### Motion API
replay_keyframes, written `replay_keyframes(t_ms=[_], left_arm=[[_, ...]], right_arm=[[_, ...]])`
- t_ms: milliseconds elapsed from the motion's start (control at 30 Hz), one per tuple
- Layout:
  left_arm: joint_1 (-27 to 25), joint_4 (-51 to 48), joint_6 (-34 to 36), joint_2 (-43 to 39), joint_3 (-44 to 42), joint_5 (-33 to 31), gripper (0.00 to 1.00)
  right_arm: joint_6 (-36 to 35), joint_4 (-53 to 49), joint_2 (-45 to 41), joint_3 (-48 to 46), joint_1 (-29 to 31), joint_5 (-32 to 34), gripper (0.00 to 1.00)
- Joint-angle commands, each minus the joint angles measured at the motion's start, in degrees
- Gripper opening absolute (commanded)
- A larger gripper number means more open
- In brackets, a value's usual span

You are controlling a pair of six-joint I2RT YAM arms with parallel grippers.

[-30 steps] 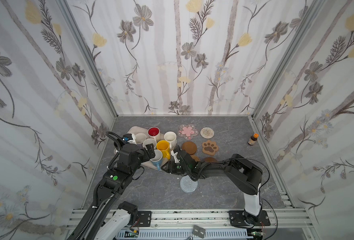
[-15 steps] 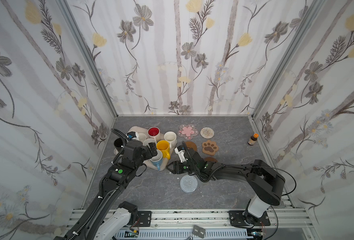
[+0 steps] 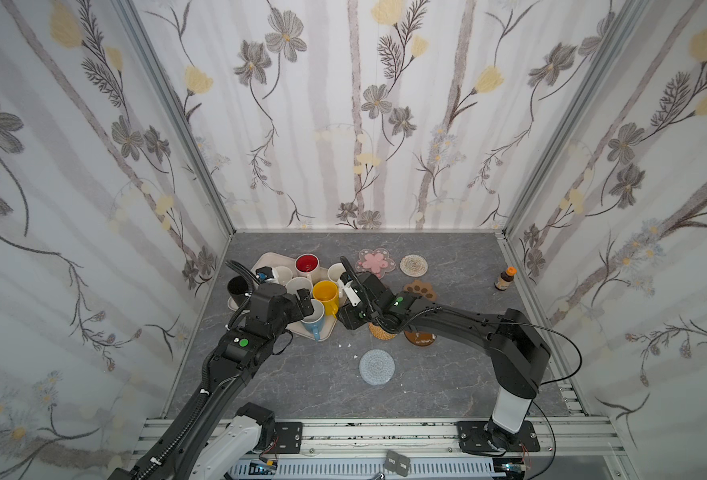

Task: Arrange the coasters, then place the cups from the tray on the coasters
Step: 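Lift the blue flowered mug off the tray with the right gripper, then raise the blue flowered mug upright above the tray edge with the right gripper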

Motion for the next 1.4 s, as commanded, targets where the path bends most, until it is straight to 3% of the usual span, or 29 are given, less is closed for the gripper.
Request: replay_keyframes(t_ms=[0, 200, 367, 600, 1000, 1167, 1367], left_arm=[[0.4, 1.1, 0.0, -0.3, -0.9, -1.0, 0.97], [2.1, 1.0, 1.4, -1.1, -1.3, -0.6, 0.97], [5.3, 0.8, 2.4, -1.8, -1.4, 1.3, 0.97], [9.1, 1.1, 2.1, -3.6, -3.4, 4.0, 0.97], [10.2, 2.5, -0.5, -3.3, -5.5, 2.3, 1.0], [10.7, 2.6, -1.1, -3.6, -5.7, 1.5, 1.0], [10.8, 2.6, -0.8, -4.4, -5.9, 1.5, 1.0]], right_arm=[[-2.0, -4.6, 1.1, 2.4, 0.5, 2.3, 0.64], [4.7, -3.8, -0.3, 0.8, 3.4, 3.3, 0.75], [11.0, 1.7, -2.3, -3.2, 6.7, 2.7, 0.75], [15.0, 7.3, -0.6, -3.4, 9.6, 4.0, 0.69], [17.5, 6.7, 10.2, 7.3, 10.1, 6.2, 0.64], [17.6, 4.5, 13.9, 11.0, 10.0, 6.8, 0.58], [17.3, 2.8, 15.1, 11.5, 9.8, 8.5, 0.42]])
